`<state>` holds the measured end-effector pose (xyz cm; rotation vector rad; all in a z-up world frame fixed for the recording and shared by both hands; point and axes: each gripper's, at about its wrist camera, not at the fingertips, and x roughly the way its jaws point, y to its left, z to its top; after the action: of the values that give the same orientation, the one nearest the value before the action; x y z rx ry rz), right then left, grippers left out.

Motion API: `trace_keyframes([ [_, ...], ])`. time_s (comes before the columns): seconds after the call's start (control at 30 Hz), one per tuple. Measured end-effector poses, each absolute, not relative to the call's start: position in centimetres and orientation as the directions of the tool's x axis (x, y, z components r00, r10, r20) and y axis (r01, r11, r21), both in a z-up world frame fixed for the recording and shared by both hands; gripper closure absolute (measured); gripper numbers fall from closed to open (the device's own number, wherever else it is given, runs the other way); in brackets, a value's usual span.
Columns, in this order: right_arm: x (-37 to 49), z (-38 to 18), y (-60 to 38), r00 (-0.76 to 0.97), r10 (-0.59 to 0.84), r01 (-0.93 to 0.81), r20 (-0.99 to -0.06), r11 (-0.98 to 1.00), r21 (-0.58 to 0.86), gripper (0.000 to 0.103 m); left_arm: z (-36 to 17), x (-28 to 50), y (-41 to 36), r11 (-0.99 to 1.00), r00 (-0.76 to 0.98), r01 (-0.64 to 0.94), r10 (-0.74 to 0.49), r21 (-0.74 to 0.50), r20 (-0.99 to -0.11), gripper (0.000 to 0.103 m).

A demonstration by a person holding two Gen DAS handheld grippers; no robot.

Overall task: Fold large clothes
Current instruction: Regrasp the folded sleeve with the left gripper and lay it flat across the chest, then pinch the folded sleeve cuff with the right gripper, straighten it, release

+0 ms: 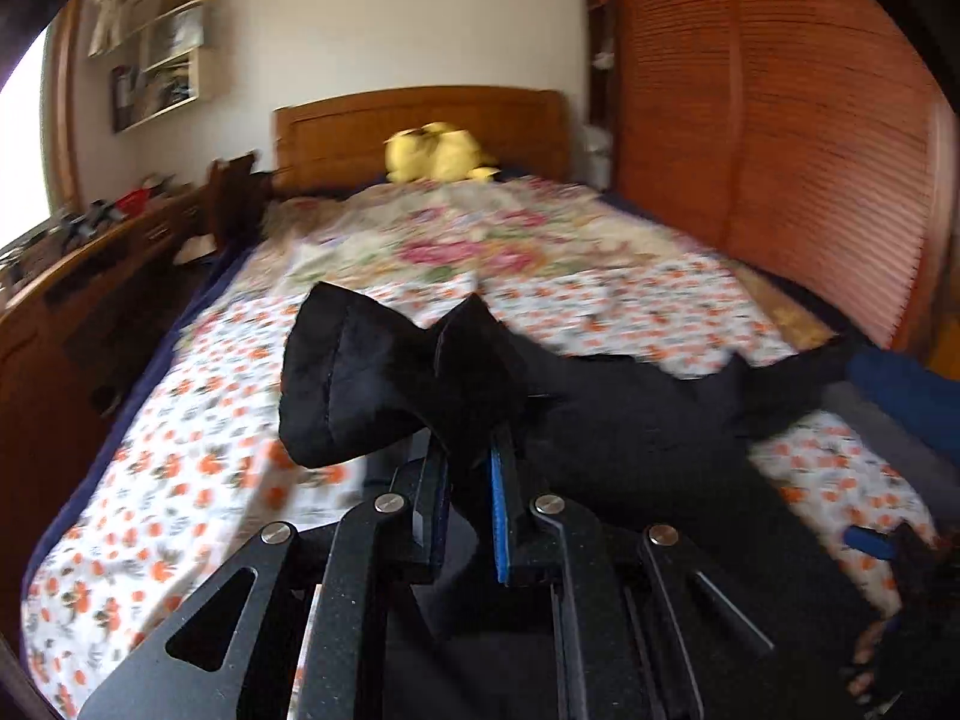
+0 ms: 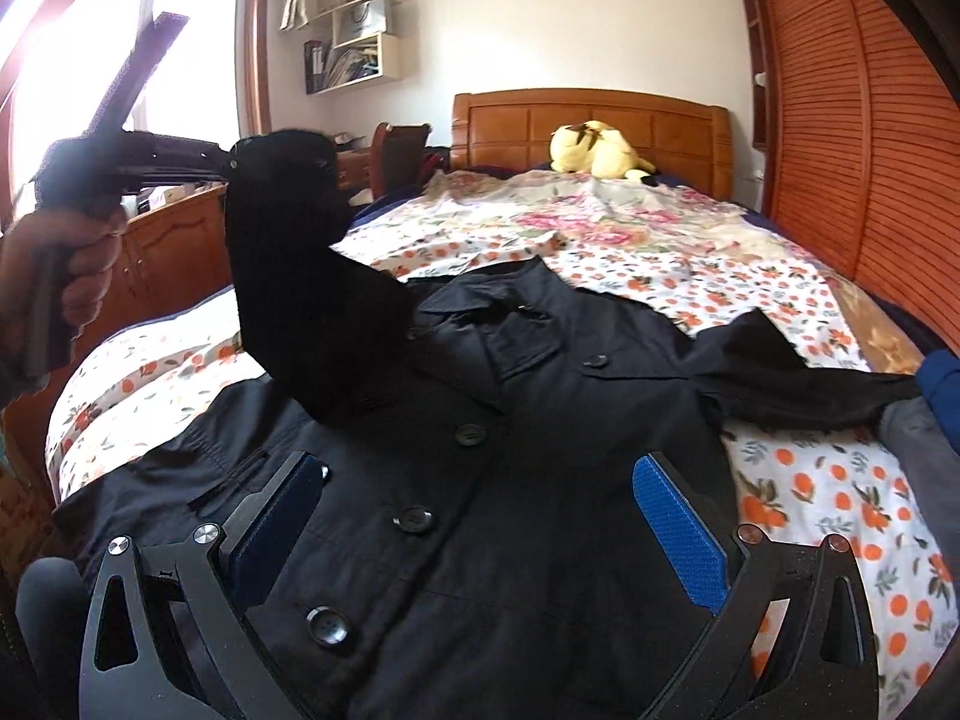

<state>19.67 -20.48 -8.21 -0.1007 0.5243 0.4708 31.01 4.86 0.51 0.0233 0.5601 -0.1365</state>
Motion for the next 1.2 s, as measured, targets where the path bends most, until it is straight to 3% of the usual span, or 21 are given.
trace_keyframes([
  [0.2, 18.3, -7.8, -21.8, 0.784, 0.373, -0.414, -0.496, 0.910, 0.029, 0.000, 0.7, 27.5, -0.1, 0.967, 0.816, 0.253, -0.227, -0.025, -0.532, 0.091],
  [0.4, 16.9, -7.3, -22.9, 0.801, 0.344, -0.380, -0.491, 0.925, 0.028, 0.000, -1.4, 24.5, -2.2, 0.964, 0.813, 0.265, -0.216, 0.014, -0.541, 0.090],
  [0.53, 16.3, -7.2, -23.2, 0.804, 0.327, -0.362, -0.497, 0.932, 0.027, 0.000, -3.0, 23.3, -1.9, 0.962, 0.792, 0.274, -0.232, -0.010, -0.564, 0.060],
  [0.6, 16.2, -7.1, -23.3, 0.803, 0.323, -0.358, -0.501, 0.933, 0.028, 0.000, -3.4, 22.5, -1.7, 0.963, 0.794, 0.269, -0.230, -0.014, -0.563, 0.056],
  [0.63, 16.2, -7.1, -23.2, 0.802, 0.322, -0.356, -0.503, 0.934, 0.029, 0.000, -3.6, 22.1, -1.5, 0.963, 0.795, 0.270, -0.230, -0.012, -0.561, 0.047],
  [0.67, 16.3, -7.1, -23.1, 0.800, 0.321, -0.355, -0.506, 0.934, 0.031, 0.000, -3.8, 21.8, -1.2, 0.962, 0.797, 0.273, -0.235, -0.016, -0.557, 0.031],
  [0.73, 16.5, -6.9, -23.1, 0.796, 0.327, -0.359, -0.509, 0.933, 0.039, 0.000, -4.2, 21.0, -0.7, 0.964, 0.809, 0.265, -0.240, -0.032, -0.536, 0.019],
  [1.2, 18.6, -8.8, -20.0, 0.714, 0.398, -0.466, -0.576, 0.884, 0.032, 0.000, -8.1, 18.1, 3.5, 0.989, 0.839, 0.150, -0.136, -0.015, -0.526, 0.019],
])
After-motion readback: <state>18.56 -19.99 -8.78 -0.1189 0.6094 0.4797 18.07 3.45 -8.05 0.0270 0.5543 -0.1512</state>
